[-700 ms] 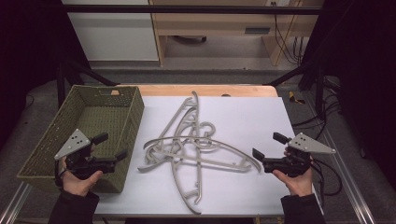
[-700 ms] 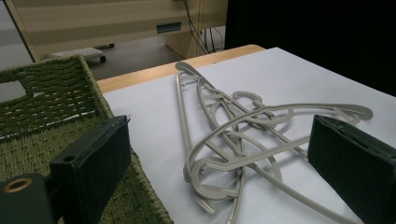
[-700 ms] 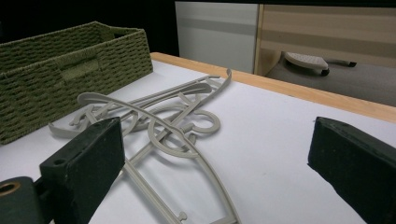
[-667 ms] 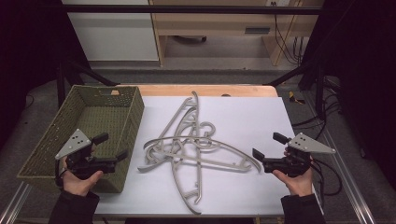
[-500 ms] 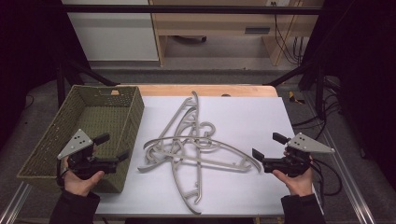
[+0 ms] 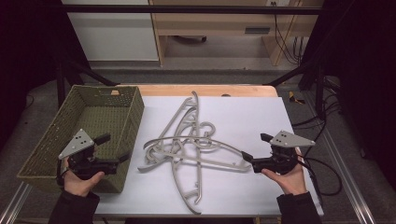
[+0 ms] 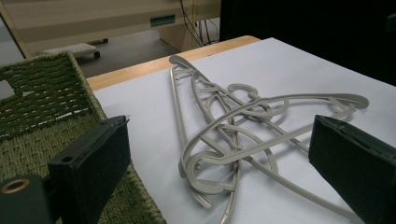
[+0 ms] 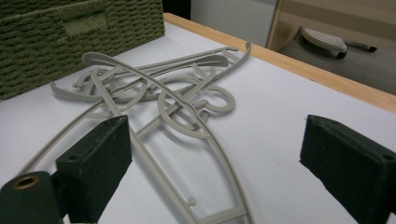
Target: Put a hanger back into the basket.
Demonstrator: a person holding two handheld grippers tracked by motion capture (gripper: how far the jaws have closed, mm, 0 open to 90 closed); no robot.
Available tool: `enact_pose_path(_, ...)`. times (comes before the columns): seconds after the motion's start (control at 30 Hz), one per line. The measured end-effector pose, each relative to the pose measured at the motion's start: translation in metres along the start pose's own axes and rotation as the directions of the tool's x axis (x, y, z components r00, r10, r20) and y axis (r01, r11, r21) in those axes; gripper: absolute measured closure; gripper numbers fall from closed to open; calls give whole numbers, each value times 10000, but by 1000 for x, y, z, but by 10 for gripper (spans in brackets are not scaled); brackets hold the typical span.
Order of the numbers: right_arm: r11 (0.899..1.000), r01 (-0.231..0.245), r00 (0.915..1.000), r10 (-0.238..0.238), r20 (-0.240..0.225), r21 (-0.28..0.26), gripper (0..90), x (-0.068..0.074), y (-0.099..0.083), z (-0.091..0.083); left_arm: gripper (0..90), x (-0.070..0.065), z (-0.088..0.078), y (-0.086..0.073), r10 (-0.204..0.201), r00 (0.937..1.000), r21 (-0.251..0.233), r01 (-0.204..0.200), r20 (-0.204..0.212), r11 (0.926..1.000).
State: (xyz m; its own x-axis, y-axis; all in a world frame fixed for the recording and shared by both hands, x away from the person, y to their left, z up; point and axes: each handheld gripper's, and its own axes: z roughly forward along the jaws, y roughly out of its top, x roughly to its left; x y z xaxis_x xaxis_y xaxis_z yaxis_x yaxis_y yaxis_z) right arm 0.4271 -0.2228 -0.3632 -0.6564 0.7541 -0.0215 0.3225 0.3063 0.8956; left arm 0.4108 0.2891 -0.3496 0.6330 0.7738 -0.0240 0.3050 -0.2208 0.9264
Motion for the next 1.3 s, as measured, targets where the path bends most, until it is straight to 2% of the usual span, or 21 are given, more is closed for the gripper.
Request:
enact_pose_path(0.03,10000,0,10000,0,0,0,109,0,0,0,52,0,0,0,8,10000,23,-8,5,10000)
enact_pose_path(0.07,9997,15,9999,-12,-118,232,111,0,5,8,52,0,1,-1,-1,10000,58,1,0,10000)
enact_pose_path(0.2,9982,125,9996,-111,-243,589,118,1,15,24,52,1,1,-1,-5,10000,112,5,19,9999)
enact_pose_path(0.4,9892,484,9981,-428,-432,1386,131,1,30,52,52,2,2,-1,77,10000,256,-77,4,9996)
enact_pose_path(0.53,9794,666,9968,-569,-562,1905,145,-1,35,70,52,2,2,-2,56,10000,285,-56,7,9996)
enact_pose_path(0.63,9683,921,9950,-805,-587,2322,155,-4,37,85,52,3,2,-2,48,10000,292,-48,4,9996)
enact_pose_path(0.77,9632,818,9958,-683,-611,2560,173,-7,37,97,52,3,1,-2,75,10000,293,-75,15,9995)
enact_pose_path(0.9,9509,828,9955,-652,-684,2984,183,-11,35,115,52,4,2,-2,67,10000,351,-68,14,9994)
enact_pose_path(1.13,9352,881,9947,-642,-804,3429,212,-14,30,135,52,4,2,-2,87,9999,326,-89,58,9994)
enact_pose_path(1.3,9252,890,9941,-595,-905,3688,264,-15,27,151,53,4,2,-2,48,10000,362,-50,48,9993)
